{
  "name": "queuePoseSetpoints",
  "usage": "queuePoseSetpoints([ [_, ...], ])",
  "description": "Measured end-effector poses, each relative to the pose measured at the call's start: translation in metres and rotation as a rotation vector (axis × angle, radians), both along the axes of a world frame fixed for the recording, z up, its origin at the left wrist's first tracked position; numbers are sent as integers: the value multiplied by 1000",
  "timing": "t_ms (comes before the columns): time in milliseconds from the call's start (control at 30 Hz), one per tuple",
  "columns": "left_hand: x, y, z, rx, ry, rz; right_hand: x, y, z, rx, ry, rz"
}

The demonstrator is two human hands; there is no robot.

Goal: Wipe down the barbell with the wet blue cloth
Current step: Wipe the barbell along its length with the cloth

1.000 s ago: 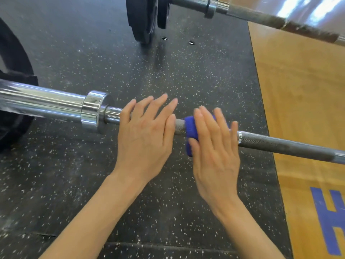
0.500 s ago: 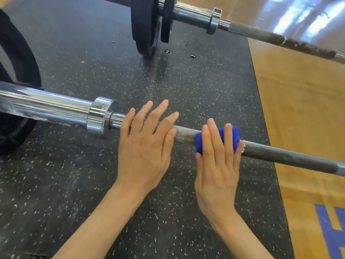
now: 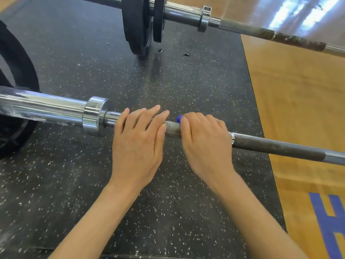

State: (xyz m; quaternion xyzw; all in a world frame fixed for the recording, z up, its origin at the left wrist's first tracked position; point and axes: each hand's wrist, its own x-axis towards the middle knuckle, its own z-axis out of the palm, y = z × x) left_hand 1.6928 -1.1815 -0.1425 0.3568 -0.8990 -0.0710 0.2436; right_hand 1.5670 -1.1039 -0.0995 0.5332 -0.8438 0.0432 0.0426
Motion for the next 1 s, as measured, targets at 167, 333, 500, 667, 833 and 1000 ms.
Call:
queuePoseSetpoints([
  [167,8,11,0,22,2,14,24,14,-1,-36,-100,-73],
  [333,21,27,-2,43,-13,24,41,50,-26,-227,-93,0],
  [500,33,42,-2,60,-21,21,29,14,20,178,-224,-18],
  [667,44,59,1,92,-12,32,71,73,-4,-140,-175,-83],
  [833,59,77,1,112,-34,26,49,35,29,294,-327,-76],
  [1000,72,92,1,114,-49,25,101,106,-2,-131,-195,-57],
])
